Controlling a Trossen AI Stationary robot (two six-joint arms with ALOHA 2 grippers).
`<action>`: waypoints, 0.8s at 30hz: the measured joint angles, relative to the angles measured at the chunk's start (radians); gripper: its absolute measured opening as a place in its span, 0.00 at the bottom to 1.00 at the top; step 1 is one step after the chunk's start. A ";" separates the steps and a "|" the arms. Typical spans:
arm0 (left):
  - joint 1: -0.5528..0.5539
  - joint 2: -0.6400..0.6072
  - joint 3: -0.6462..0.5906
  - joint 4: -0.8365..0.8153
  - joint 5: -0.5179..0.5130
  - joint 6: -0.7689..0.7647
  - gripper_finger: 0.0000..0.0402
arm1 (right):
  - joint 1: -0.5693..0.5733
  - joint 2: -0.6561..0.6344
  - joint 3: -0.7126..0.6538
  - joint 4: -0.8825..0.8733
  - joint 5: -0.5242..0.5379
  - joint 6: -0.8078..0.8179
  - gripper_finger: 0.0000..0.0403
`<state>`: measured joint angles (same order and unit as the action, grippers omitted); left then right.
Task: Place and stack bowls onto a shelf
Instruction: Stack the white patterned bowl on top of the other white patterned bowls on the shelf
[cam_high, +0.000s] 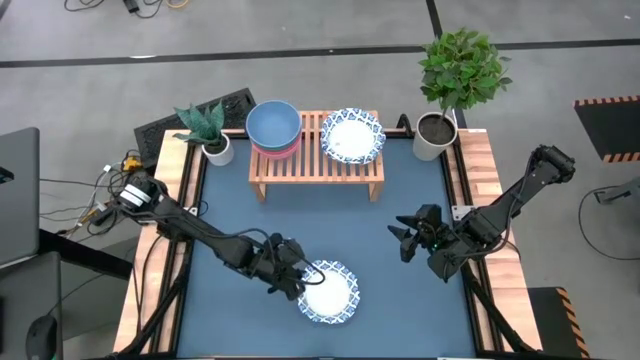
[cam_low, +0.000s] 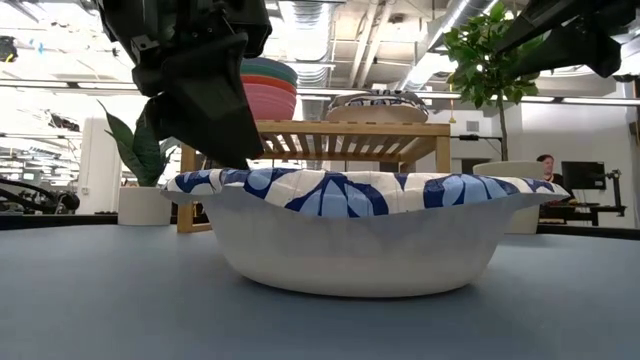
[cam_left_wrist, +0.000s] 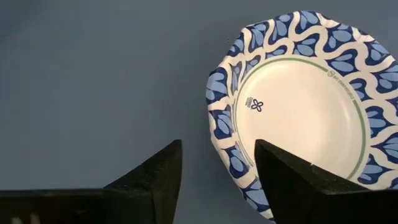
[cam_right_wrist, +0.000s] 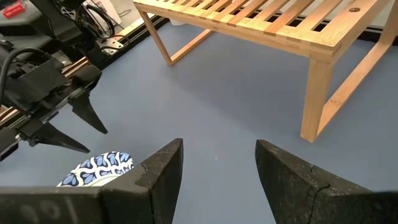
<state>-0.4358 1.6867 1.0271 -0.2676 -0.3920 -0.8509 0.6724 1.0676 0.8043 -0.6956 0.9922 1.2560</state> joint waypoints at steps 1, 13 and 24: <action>0.000 0.000 0.000 -0.001 -0.002 0.000 0.47 | 0.000 0.000 0.000 0.000 0.000 0.000 0.56; 0.000 0.022 0.000 0.001 -0.031 -0.056 0.52 | 0.000 0.000 0.000 0.000 0.001 0.000 0.56; 0.004 0.135 0.002 0.051 0.045 -0.106 0.52 | 0.000 0.000 0.000 0.000 0.001 0.000 0.56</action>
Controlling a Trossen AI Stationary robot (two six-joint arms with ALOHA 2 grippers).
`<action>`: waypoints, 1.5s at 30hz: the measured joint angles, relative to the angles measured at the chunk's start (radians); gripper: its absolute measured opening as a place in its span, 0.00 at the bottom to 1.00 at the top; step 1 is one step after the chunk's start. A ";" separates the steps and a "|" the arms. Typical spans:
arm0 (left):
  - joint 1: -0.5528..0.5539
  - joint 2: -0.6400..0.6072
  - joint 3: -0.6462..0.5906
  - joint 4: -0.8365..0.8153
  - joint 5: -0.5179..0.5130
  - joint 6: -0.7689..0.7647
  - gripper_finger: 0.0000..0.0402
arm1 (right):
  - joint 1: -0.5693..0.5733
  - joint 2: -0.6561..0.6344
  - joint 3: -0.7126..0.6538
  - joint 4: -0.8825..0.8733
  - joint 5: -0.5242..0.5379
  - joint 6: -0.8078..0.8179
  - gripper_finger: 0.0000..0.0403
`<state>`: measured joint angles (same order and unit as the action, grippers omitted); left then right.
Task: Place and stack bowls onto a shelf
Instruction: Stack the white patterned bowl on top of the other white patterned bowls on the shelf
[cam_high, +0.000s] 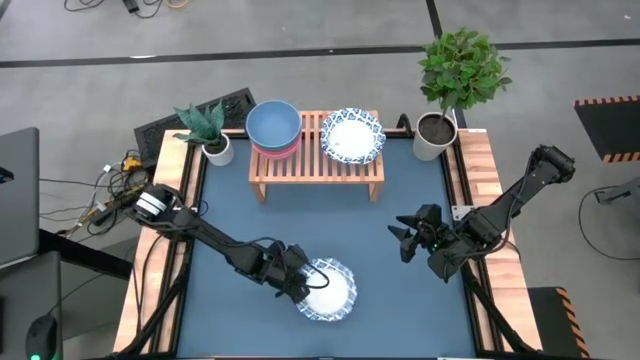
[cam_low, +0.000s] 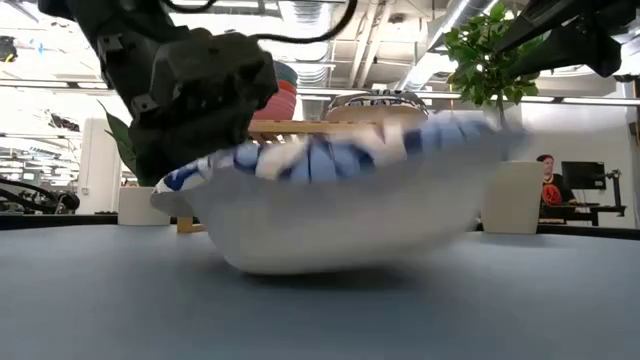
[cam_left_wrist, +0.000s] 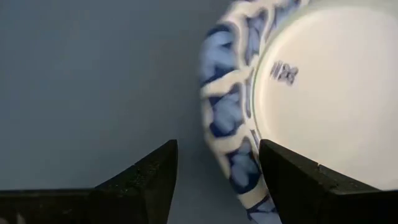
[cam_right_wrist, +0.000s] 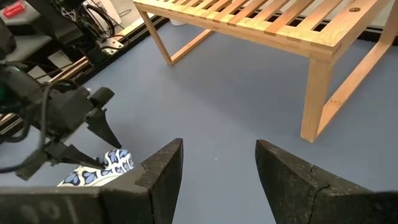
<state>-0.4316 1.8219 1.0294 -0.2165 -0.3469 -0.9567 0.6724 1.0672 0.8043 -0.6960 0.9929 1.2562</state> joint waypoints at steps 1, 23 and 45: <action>0.000 0.001 -0.001 -0.005 0.009 0.002 0.52 | 0.000 0.000 0.000 0.001 0.000 0.000 0.56; 0.002 -0.004 0.010 0.003 0.040 -0.034 0.02 | -0.001 0.000 0.000 0.000 0.002 -0.001 0.56; 0.064 -0.345 0.225 -0.304 -0.018 0.036 0.00 | -0.001 0.000 0.000 0.000 0.004 -0.008 0.56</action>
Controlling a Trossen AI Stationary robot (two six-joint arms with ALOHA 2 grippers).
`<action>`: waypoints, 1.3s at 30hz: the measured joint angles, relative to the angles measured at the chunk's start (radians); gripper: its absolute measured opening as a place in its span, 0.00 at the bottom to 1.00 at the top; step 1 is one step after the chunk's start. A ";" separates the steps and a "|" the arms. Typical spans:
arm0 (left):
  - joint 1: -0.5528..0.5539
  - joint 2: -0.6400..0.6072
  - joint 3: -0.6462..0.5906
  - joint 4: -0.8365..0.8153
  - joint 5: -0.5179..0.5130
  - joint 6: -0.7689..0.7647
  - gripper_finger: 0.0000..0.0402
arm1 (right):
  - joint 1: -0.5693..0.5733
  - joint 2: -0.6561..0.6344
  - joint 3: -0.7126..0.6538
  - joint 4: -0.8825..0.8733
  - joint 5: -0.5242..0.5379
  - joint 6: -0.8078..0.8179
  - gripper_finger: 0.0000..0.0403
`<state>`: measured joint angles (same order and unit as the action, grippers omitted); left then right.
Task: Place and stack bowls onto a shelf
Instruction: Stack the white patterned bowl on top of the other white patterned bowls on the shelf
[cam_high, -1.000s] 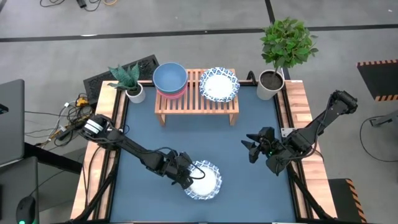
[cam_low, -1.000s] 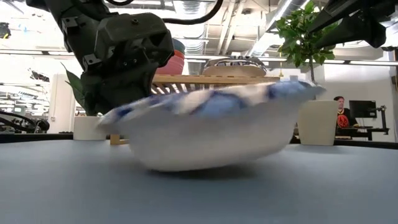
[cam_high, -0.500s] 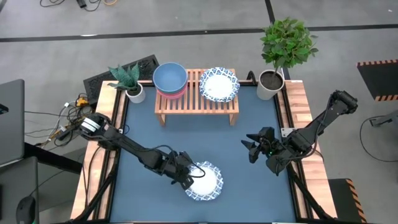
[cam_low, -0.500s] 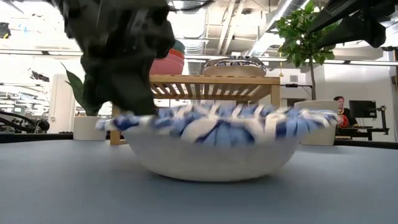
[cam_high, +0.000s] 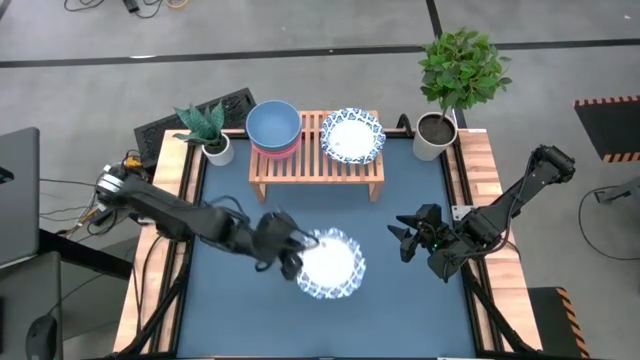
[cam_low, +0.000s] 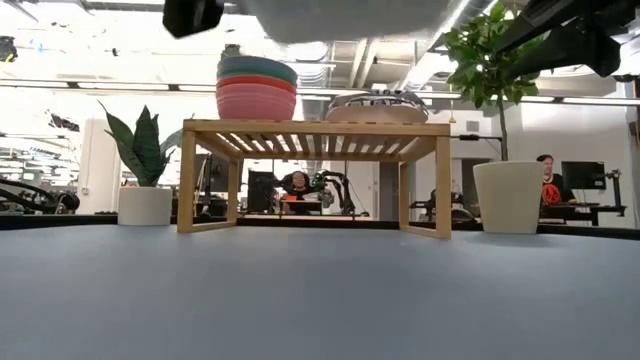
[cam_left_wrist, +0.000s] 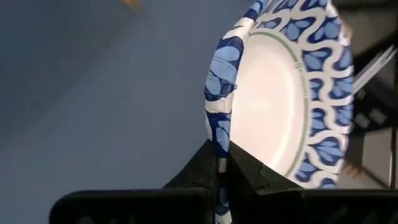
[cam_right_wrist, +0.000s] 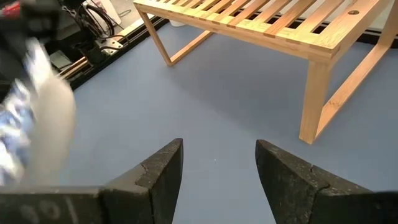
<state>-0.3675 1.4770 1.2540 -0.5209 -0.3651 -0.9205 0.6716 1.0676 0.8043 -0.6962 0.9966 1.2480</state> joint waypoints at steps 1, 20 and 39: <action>0.009 -0.025 0.017 -0.016 -0.017 0.013 0.00 | 0.000 0.000 0.000 -0.001 0.000 0.000 0.56; 0.447 -0.135 0.485 -0.142 0.054 0.420 0.00 | 0.000 0.000 0.000 -0.014 0.000 0.000 0.56; 0.935 0.065 0.494 0.003 0.543 0.483 0.00 | -0.088 0.000 0.000 -0.033 -0.004 0.000 0.56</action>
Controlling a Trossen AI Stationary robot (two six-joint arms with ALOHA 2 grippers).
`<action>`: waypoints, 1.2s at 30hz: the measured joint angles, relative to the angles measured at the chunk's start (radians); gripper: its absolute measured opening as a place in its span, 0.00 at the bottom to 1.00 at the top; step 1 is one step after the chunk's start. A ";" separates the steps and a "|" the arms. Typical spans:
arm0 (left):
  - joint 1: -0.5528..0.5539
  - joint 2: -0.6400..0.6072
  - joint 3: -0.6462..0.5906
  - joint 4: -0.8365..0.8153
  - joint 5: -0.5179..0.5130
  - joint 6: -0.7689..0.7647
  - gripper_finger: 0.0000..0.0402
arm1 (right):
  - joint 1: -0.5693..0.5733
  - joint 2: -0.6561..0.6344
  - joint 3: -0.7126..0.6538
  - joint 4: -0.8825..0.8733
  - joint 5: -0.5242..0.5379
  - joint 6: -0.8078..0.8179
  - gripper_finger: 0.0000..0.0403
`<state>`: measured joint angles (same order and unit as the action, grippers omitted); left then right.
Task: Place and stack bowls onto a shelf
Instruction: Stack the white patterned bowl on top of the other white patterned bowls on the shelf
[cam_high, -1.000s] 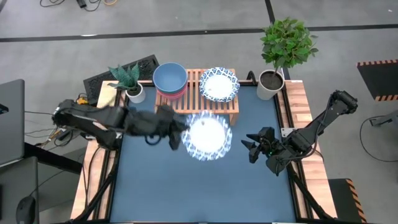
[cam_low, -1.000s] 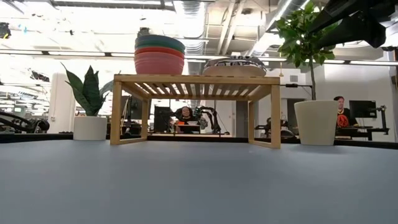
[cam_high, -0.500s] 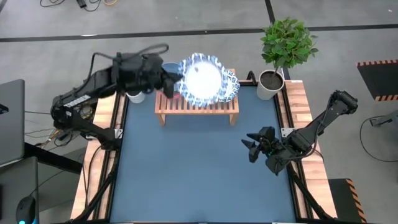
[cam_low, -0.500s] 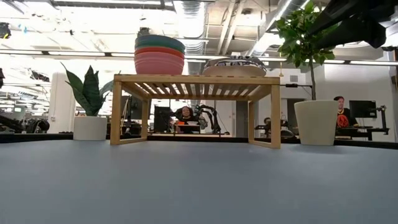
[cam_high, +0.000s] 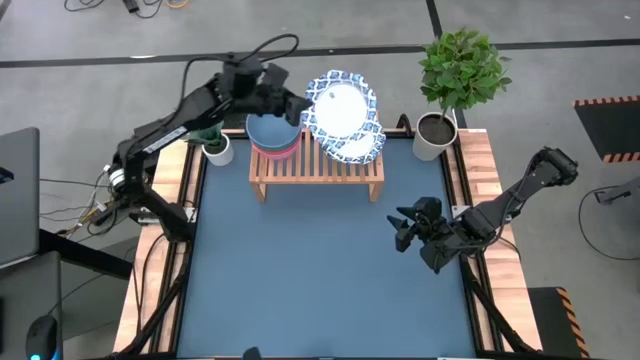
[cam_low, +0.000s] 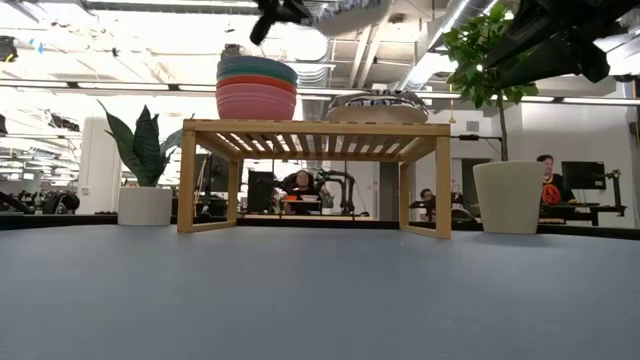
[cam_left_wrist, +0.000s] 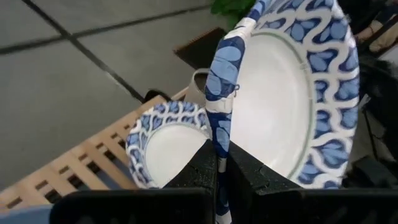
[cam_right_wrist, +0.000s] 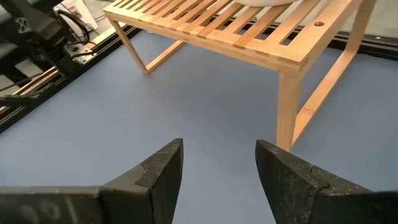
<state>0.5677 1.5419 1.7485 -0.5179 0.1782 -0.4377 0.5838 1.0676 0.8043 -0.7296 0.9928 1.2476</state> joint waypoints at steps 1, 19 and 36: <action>0.012 0.016 0.000 0.003 0.016 0.000 0.00 | -0.004 0.000 0.000 0.000 0.000 0.000 0.56; 0.062 0.214 -0.001 0.079 0.229 0.019 0.00 | -0.037 0.000 0.000 0.011 -0.004 0.008 0.56; 0.038 0.212 0.099 0.102 0.313 0.048 0.00 | -0.037 0.000 0.000 0.008 -0.003 0.008 0.56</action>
<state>0.6059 1.7535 1.8479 -0.4156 0.4911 -0.3897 0.5468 1.0676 0.8043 -0.7212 0.9894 1.2560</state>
